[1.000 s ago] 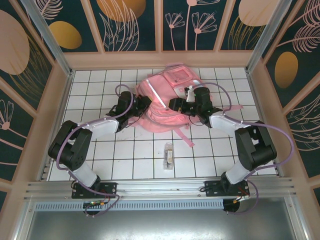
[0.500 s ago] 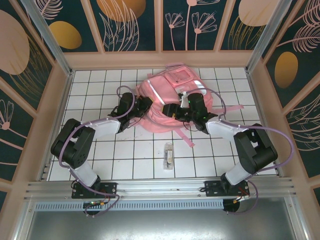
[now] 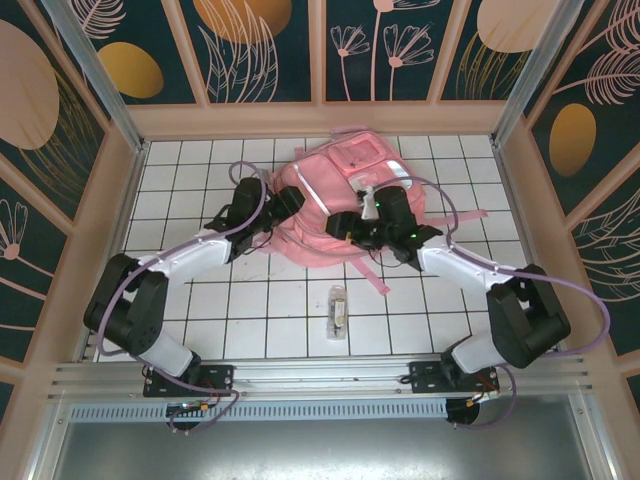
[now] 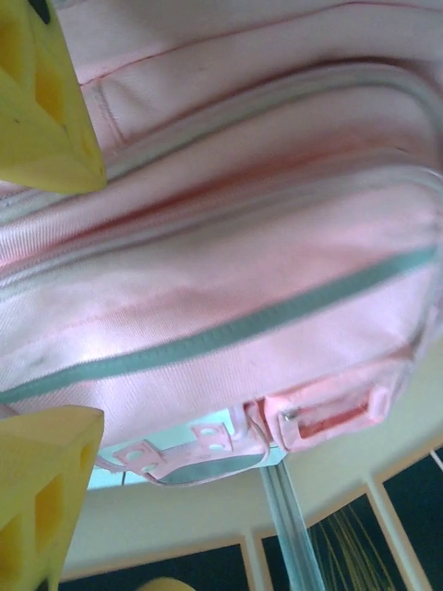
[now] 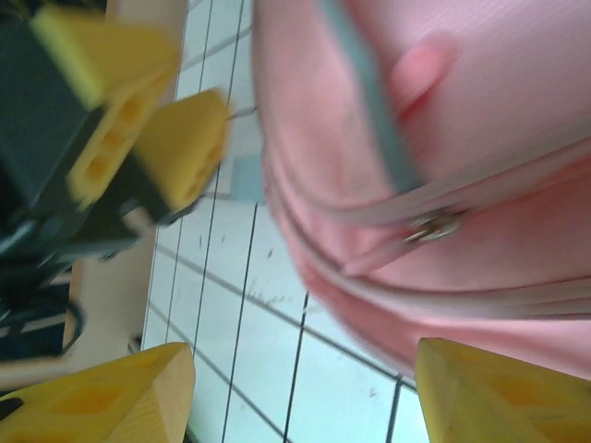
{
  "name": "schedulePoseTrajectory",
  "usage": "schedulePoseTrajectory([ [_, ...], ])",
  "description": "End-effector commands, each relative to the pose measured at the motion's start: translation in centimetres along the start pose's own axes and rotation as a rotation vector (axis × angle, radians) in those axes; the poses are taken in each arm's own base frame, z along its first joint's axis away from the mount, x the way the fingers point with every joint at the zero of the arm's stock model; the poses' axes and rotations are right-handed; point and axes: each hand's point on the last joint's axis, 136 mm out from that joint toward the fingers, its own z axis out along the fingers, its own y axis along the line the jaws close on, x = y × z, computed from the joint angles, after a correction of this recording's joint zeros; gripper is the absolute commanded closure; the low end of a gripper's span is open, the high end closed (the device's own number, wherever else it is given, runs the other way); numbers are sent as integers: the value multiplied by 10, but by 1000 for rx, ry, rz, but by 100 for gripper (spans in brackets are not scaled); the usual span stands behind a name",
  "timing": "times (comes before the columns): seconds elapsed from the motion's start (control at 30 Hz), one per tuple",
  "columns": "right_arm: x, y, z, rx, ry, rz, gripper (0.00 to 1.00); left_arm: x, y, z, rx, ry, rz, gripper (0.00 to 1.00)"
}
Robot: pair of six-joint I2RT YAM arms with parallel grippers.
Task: Pack the student bag
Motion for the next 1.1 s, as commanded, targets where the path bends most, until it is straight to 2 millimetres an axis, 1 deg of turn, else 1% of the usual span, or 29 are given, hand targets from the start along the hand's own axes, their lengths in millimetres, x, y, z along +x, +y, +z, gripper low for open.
schedulePoseTrajectory([
  [0.0,-25,-43,-20,140,-130,124,37,-9,-5,-14,-53,16,227,41],
  [0.1,-45,-58,-25,164,-202,173,40,2,-11,-11,-33,73,253,43],
  [0.23,-62,-63,-17,166,-253,171,47,27,-20,-4,16,152,201,45],
  [0.33,-71,-63,-8,150,-268,170,52,47,-26,0,38,205,237,49],
  [0.43,-76,-63,3,133,-258,178,54,58,-17,2,-12,248,301,51],
  [0.57,-79,-63,18,127,-244,176,55,63,-3,-1,-65,276,352,51],
  [0.67,-80,-63,32,163,-231,142,56,66,8,-1,-103,288,362,51],
  [0.7,-80,-65,36,188,-224,132,59,68,9,-1,-102,292,360,50],
  [0.77,-77,-70,43,238,-207,113,73,67,7,-1,-93,285,354,50],
  [0.83,-77,-73,44,265,-202,101,92,64,2,-3,-80,275,365,50],
  [0.87,-79,-71,43,260,-205,98,100,62,-1,-4,-73,273,379,49],
  [0.93,-83,-60,39,229,-211,85,100,63,-6,-6,-55,285,408,49],
  [1.07,-98,-28,27,160,-236,64,100,70,-8,-9,-50,329,469,49],
])
